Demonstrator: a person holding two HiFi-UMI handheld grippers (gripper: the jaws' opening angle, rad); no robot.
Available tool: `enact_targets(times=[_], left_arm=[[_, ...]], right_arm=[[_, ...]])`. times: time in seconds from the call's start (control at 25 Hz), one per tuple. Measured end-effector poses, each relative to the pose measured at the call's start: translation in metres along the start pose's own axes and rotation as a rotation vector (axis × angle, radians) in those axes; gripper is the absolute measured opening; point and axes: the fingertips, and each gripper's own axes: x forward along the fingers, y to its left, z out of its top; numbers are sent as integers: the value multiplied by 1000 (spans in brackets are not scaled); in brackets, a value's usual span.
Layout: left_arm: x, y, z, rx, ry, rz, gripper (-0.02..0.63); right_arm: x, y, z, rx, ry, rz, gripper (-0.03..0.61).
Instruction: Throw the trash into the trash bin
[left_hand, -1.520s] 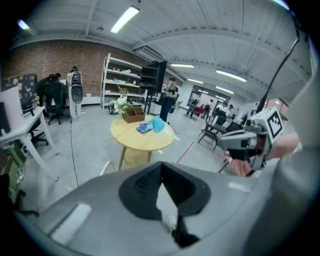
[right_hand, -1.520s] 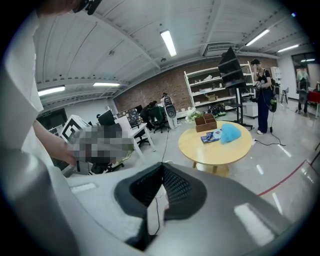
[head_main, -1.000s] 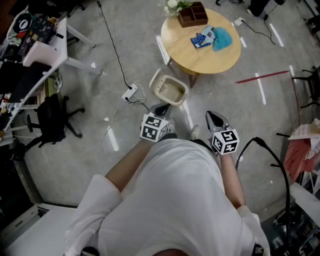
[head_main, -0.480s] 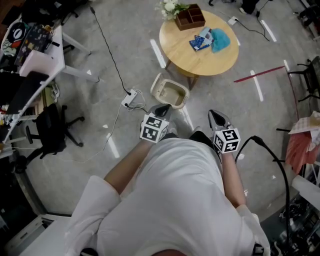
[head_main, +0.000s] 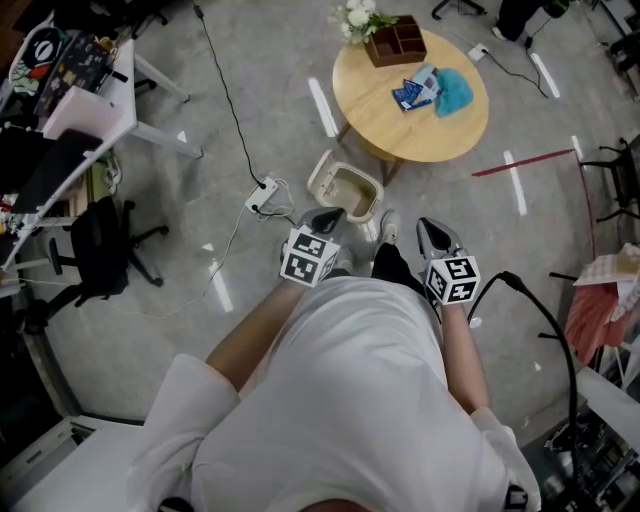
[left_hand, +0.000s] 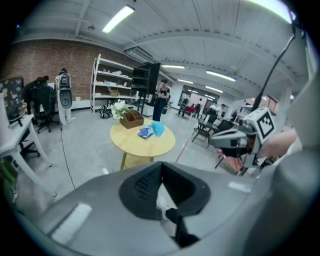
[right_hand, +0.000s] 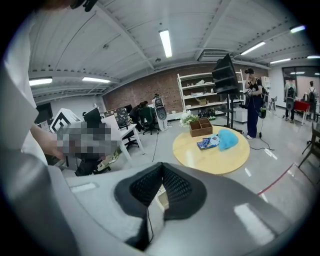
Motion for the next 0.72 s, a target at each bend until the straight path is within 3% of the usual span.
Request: enact_targets(times=[0.4,0.72], left_arm=[[19,6,32,-2,4,25,3],[57,14,55,-56,-20,102,3]], right_arm=[[43,-36,34,-32,20,65,2],[77,-83,49,-47,52,135,2]])
